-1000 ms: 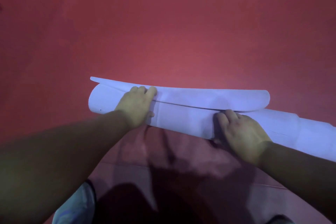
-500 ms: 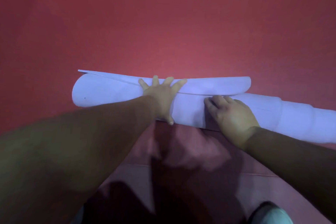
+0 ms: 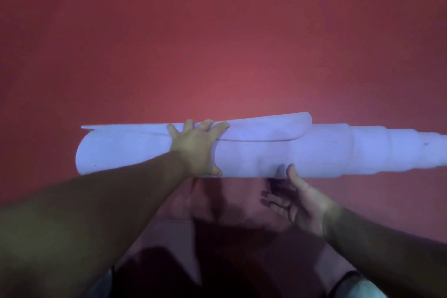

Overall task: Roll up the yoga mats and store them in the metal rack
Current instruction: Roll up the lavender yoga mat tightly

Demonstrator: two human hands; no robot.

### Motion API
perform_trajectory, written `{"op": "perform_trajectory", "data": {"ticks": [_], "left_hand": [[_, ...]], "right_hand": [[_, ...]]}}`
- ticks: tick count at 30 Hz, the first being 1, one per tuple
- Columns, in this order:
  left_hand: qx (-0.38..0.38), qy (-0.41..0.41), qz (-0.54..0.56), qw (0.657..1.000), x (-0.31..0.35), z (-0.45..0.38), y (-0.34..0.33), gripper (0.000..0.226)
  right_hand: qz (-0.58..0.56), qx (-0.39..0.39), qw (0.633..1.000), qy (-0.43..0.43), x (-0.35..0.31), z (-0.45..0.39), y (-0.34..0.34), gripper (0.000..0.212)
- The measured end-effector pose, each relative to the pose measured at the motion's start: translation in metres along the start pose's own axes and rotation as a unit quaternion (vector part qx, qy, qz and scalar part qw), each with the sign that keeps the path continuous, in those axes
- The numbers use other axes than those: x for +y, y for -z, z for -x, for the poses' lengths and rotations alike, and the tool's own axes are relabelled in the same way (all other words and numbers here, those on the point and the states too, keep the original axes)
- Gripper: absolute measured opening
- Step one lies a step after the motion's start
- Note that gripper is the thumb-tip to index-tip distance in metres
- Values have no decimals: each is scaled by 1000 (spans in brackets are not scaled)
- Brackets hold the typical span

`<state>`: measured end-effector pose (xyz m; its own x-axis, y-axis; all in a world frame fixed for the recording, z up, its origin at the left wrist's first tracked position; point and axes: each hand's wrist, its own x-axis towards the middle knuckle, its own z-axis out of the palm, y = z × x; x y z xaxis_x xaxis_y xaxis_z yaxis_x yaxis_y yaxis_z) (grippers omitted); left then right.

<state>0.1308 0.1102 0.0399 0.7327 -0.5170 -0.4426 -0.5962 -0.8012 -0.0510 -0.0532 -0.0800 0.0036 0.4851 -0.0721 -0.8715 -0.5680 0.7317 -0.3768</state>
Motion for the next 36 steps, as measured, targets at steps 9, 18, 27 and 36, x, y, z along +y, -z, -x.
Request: {"op": "perform_trajectory", "data": {"ticks": [9, 18, 27, 36], "left_hand": [[-14, 15, 272, 962, 21, 5, 9, 92], [93, 74, 415, 902, 39, -14, 73, 45], [192, 8, 574, 796, 22, 72, 191, 69], [241, -109, 672, 692, 7, 213, 259, 50]], "right_hand": [[-82, 83, 991, 60, -27, -1, -41, 58], [-35, 65, 983, 171, -67, 35, -87, 40], [165, 4, 916, 365, -114, 175, -128, 32], [277, -24, 798, 535, -122, 318, -169, 71]]}}
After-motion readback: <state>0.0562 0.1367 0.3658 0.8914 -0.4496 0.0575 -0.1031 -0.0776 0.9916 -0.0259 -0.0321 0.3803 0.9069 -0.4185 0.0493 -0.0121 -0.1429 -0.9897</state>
